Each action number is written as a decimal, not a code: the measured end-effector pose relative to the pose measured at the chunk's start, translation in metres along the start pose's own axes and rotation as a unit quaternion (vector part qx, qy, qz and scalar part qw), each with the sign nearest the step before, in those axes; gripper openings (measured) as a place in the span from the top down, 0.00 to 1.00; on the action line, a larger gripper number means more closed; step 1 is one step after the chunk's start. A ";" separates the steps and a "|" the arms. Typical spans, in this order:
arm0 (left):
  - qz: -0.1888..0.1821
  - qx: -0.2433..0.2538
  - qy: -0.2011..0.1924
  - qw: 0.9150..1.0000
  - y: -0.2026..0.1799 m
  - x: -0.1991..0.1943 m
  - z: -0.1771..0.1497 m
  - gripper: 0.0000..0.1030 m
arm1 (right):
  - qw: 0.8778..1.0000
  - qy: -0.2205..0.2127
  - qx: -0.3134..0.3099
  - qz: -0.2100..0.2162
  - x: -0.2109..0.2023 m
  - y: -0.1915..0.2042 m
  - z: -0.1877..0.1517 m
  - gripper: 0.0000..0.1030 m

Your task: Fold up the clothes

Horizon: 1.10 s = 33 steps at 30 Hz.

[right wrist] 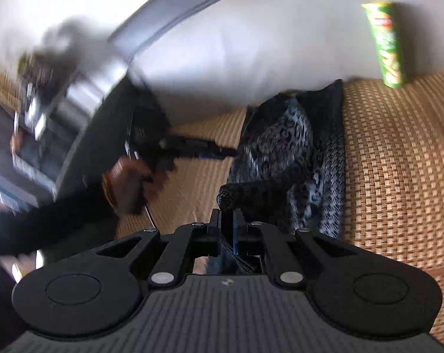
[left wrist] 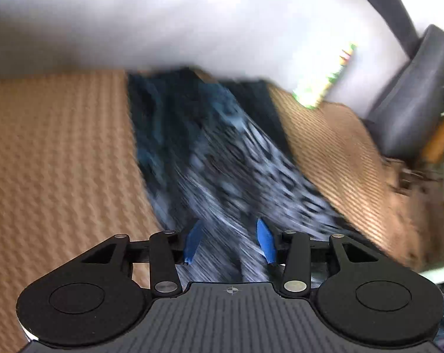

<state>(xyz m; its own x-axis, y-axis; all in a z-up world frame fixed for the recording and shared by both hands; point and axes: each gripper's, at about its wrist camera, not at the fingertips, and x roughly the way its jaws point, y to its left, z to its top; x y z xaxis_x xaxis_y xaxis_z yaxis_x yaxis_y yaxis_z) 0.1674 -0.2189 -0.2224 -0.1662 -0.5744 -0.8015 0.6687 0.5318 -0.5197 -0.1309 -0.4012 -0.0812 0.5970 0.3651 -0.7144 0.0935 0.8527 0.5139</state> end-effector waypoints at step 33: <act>0.127 -0.036 -0.005 0.991 0.011 0.033 -0.054 0.77 | 0.974 0.166 -0.103 0.112 0.085 0.018 -0.085 0.71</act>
<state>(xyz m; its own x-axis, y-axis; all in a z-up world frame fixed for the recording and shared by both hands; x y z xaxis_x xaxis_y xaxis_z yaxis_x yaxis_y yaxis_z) 0.1299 -0.1983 -0.2701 0.0085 -0.4218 -0.9067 0.6352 0.7025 -0.3209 -0.1462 -0.3234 -0.1730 0.2903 0.6225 -0.7268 -0.1926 0.7820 0.5928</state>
